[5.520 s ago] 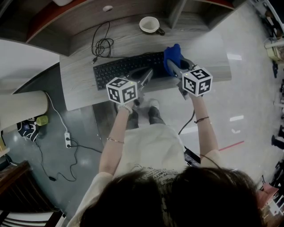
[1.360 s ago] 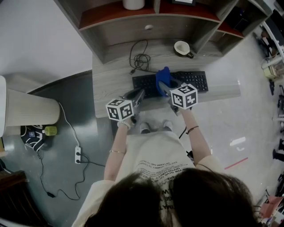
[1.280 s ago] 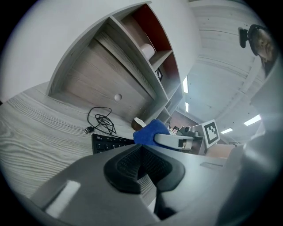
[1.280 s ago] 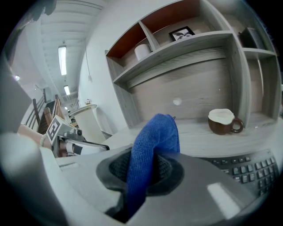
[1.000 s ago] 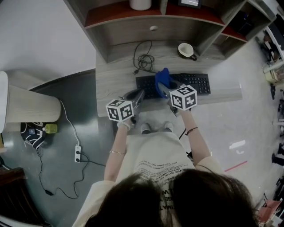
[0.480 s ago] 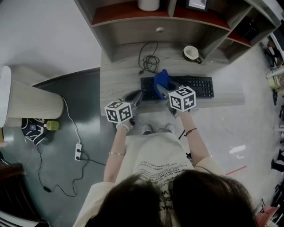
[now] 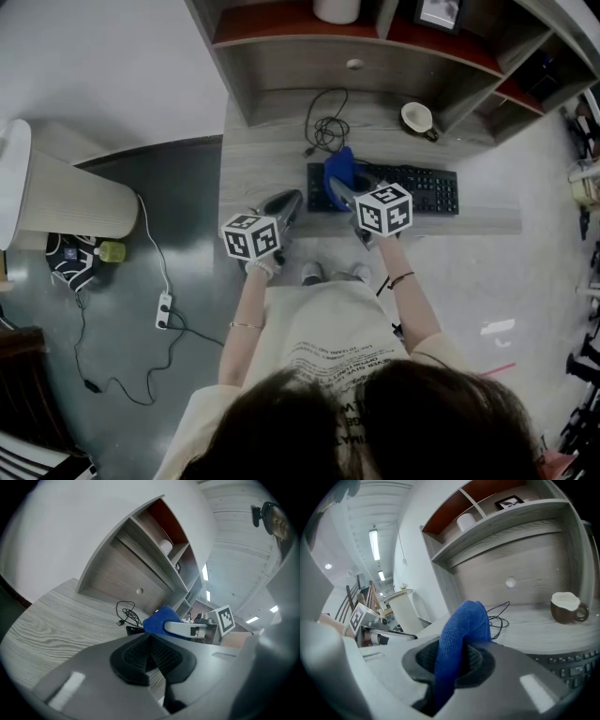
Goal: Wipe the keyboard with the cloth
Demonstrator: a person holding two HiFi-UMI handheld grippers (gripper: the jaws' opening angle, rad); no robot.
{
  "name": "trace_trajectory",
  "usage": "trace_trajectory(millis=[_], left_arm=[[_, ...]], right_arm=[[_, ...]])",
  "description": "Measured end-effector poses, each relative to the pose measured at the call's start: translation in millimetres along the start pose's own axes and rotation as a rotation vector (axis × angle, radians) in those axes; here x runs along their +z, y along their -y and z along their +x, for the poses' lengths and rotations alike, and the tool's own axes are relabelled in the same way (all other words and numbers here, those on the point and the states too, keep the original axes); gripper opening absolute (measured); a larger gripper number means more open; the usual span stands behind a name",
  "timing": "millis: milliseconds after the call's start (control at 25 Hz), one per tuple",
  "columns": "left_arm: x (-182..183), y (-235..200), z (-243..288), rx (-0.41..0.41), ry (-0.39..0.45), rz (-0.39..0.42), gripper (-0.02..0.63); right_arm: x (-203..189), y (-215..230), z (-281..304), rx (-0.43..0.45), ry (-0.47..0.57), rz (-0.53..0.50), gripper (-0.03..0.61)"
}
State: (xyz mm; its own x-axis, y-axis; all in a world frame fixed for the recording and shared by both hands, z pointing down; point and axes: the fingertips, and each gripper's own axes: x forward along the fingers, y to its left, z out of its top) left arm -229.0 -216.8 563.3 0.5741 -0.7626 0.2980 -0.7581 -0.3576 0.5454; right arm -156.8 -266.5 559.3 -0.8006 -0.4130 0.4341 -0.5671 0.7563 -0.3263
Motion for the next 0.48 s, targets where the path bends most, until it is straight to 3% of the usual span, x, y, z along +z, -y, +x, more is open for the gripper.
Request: trace_trajectory(millis=[480], left_arm=[[-1,-15,-19,0.050,0.013,-0.002,-0.003]], right_arm=[[0,-21,21,0.046,-0.009,-0.009,0.051]])
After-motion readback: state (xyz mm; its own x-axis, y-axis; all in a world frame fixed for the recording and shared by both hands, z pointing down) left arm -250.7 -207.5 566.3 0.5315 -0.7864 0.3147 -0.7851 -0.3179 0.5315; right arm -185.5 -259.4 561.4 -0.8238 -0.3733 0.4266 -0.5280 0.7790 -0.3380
